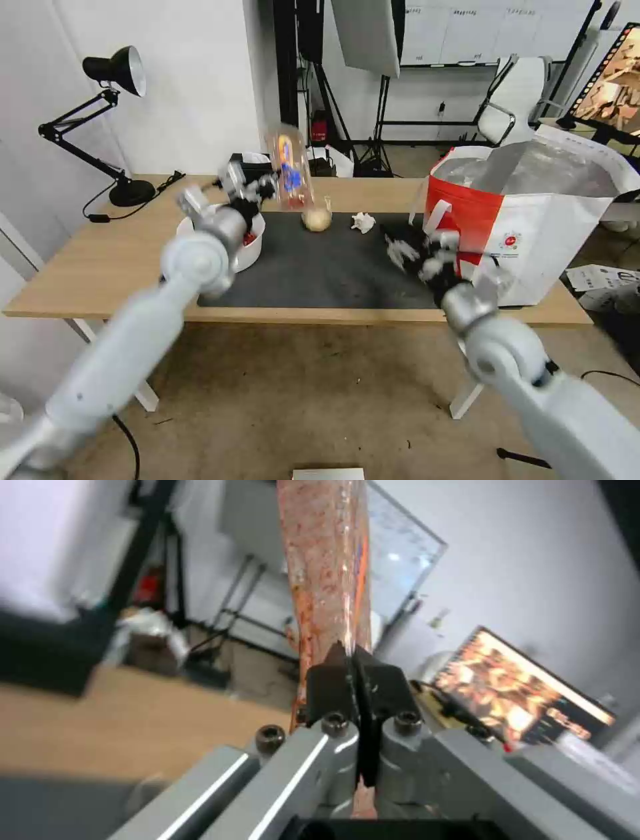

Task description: Pick up the trash from the table and place it into the takeout bag.

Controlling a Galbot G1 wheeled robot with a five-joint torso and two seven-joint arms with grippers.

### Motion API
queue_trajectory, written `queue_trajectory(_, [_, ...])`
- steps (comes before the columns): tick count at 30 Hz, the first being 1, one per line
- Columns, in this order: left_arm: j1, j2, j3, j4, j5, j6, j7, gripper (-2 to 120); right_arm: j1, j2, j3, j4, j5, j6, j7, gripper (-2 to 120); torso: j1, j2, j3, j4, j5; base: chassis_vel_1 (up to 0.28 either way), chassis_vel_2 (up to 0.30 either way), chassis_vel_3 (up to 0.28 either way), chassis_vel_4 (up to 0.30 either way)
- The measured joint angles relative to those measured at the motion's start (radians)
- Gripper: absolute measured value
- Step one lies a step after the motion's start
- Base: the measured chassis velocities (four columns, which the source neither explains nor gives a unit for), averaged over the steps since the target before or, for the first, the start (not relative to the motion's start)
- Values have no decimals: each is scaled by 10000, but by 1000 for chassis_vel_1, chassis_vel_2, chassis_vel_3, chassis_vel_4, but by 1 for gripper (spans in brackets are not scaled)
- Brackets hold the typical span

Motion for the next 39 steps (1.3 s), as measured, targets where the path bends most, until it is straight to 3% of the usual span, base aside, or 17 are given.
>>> queue_trajectory(4, [-898,-457,679,337,-21,-39,58,0,-694,270,336,118,-820,184,-159,95,2,0,1,-1,0,0,0,0,0])
queue_trajectory(6, [-2260,-1497,1689,1043,-30,-139,167,0,-1650,715,843,367,-2006,461,-376,100,4,-1,2,-2,-1,0,0,0,0])
queue_trajectory(7, [-2260,-1497,1689,1043,-30,-139,167,0,-1650,715,843,367,-2006,461,-376,100,4,-1,2,-2,-1,0,0,0,0])
queue_trajectory(9, [-3298,-2573,2303,1886,290,-159,277,0,-2397,1066,1194,580,-2639,592,-551,100,4,0,2,-3,1,0,0,0,0])
queue_trajectory(10, [-3298,-2573,2303,1886,290,-159,277,0,-2397,1066,1194,580,-2639,592,-551,100,4,0,2,-3,1,0,0,0,0])
queue_trajectory(12, [-4007,-3561,2695,2688,670,-163,468,0,-2917,1391,1462,723,-2984,699,-664,100,4,0,1,-4,3,0,0,0,0])
queue_trajectory(13, [-4398,-4342,2993,3388,1142,-165,712,0,-3301,1646,1643,837,-3158,763,-756,100,4,0,1,-6,5,0,0,0,0])
queue_trajectory(14, [-4398,-4342,2993,3388,1142,-165,712,0,-3301,1646,1643,837,-3158,763,-756,100,4,0,1,-6,5,0,0,0,0])
queue_trajectory(16, [-4739,-5278,3593,4470,2080,-194,1371,0,-3750,1928,1825,959,-3367,902,-867,100,4,0,0,-8,4,0,0,0,0])
queue_trajectory(17, [-4739,-5278,3593,4470,2080,-194,1371,0,-3750,1928,1825,959,-3367,902,-867,100,4,0,0,-8,4,0,0,0,0])
queue_trajectory(18, [-4836,-5607,4043,5042,2980,-287,1983,0,-3942,2033,1918,987,-3494,1001,-929,100,4,-1,0,-9,5,0,0,0,0])
queue_trajectory(19, [-4836,-5607,4043,5042,2980,-287,1983,0,-3942,2033,1918,987,-3494,1001,-929,100,4,-1,0,-9,5,0,0,0,0])
queue_trajectory(21, [-4897,-5815,4721,5798,4818,-500,3036,0,-4170,2130,2050,1037,-3645,1126,-974,100,4,-2,1,-7,3,0,0,0,0])
queue_trajectory(23, [-4898,-5797,5303,6169,5904,-619,3729,0,-4342,2162,2174,1110,-3725,1229,-1006,100,5,-3,3,2,0,0,0,0,0])
queue_trajectory(31, [-4816,-5512,5750,6142,6824,-500,4548,0,-4545,2215,2300,1171,-3830,1380,-1066,100,4,-3,3,1,-2,0,0,0,0])
queue_trajectory(39, [-4757,-5301,5887,5948,6433,-236,4854,0,-4520,2231,2096,1097,-3897,1384,-1102,100,4,-3,2,-1,-2,0,0,0,0])
